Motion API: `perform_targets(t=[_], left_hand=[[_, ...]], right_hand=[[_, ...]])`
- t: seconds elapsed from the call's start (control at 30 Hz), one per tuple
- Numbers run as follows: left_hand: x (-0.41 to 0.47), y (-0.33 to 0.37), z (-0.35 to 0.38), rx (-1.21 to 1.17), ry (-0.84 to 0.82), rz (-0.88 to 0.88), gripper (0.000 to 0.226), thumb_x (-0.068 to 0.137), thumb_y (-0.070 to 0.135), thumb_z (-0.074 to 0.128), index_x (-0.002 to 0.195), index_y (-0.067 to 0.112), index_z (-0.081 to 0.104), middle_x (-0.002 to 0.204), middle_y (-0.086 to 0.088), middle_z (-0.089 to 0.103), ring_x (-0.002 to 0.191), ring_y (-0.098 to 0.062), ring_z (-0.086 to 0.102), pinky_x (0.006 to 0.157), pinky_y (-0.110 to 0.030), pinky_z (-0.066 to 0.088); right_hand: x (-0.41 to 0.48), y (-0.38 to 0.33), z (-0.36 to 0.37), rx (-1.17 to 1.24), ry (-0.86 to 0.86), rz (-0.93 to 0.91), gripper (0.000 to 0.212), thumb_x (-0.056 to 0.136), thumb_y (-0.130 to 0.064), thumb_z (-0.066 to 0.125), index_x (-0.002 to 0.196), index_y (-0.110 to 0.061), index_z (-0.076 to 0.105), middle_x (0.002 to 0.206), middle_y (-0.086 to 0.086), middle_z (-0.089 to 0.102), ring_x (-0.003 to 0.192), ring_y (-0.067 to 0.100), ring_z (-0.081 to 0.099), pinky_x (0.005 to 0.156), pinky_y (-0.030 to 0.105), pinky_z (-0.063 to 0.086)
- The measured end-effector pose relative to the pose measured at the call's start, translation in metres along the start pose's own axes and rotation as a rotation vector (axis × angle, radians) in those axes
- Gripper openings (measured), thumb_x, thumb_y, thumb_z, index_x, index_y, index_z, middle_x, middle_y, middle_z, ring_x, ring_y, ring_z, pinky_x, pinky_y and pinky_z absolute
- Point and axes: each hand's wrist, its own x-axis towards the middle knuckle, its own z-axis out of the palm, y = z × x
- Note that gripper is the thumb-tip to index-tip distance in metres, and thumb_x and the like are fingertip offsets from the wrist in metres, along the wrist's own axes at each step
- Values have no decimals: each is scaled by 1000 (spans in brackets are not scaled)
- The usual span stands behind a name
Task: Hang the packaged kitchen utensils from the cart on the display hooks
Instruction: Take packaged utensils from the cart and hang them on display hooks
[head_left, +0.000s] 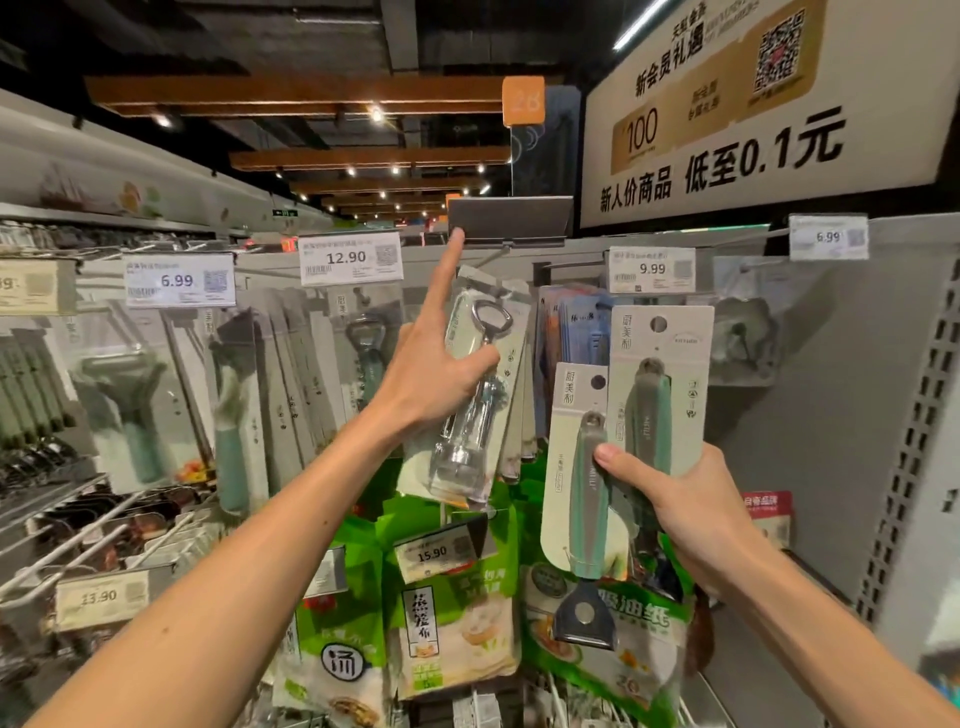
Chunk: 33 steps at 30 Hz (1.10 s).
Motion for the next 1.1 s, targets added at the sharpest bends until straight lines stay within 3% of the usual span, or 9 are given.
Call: perform_targets(t=[0.07, 0.17, 0.27, 0.37, 0.6, 0.7, 0.8, 0.9, 1.1], left_hand=[[-5, -5, 12, 18, 33, 1, 105, 86, 9, 68, 155, 42, -3, 166, 5, 6, 129, -9, 43, 111, -13, 26], [-21, -20, 36, -64, 135, -127, 97, 86, 27, 76, 152, 41, 6, 163, 11, 13, 137, -23, 39, 116, -44, 24], [-24, -25, 48, -109, 175, -285, 82, 86, 40, 75, 149, 29, 23, 155, 0, 35, 133, -20, 43, 115, -41, 29], [-14, -20, 50, -76, 123, -400, 67, 92, 35, 68, 147, 13, 38, 139, 8, 47, 129, -11, 44, 99, -20, 30], [-32, -23, 48, -18, 190, -363, 65, 95, 30, 65, 148, 22, 29, 136, -5, 57, 119, -16, 56, 103, -34, 42], [-64, -15, 37, -163, 309, -306, 41, 102, 32, 53, 139, 27, 37, 112, 6, 65, 93, 0, 63, 89, -20, 48], [-98, -6, 26, -316, 139, -418, 28, 96, 43, 57, 118, 25, 56, 83, 12, 72, 78, -5, 68, 75, -24, 56], [-128, -13, 12, -358, 30, -500, 35, 79, 29, 77, 109, 15, 63, 91, 6, 74, 82, -4, 71, 74, -19, 57], [-187, -44, -66, -172, 100, -585, 27, 82, 12, 78, 102, 22, 62, 88, 11, 75, 82, -2, 72, 69, -19, 55]], right_hand=[[1, -2, 0, 20, -2, 0, 31, 79, -16, 77, 109, -20, 71, 101, -6, 77, 96, 13, 73, 96, 44, 54], [3, -6, 3, 41, -19, -6, 30, 81, -14, 76, 109, -22, 70, 103, -7, 77, 98, 13, 72, 96, 43, 53], [5, -9, 8, 56, -39, -9, 27, 81, -13, 76, 105, -24, 70, 103, -6, 77, 98, 14, 72, 97, 43, 53], [7, -9, 14, 68, -48, 1, 26, 81, -10, 76, 103, -24, 70, 101, -6, 77, 96, 13, 72, 96, 42, 54], [5, -5, 24, 76, -87, 34, 41, 80, -11, 77, 119, -14, 67, 108, -1, 75, 100, 16, 72, 96, 43, 54], [1, -1, 30, 86, -116, 48, 31, 81, -10, 76, 110, -18, 69, 105, -2, 76, 98, 15, 72, 95, 42, 55], [-6, 9, 47, 120, -163, 64, 24, 81, -9, 75, 103, -20, 70, 102, -2, 77, 96, 16, 73, 91, 40, 57], [-18, 20, 76, 155, -230, 88, 31, 75, -21, 76, 105, -16, 71, 103, 2, 77, 97, 21, 73, 87, 41, 59], [-49, 44, 153, 169, -459, 193, 27, 79, -39, 66, 103, -27, 69, 104, -7, 76, 98, 12, 72, 87, 35, 57]])
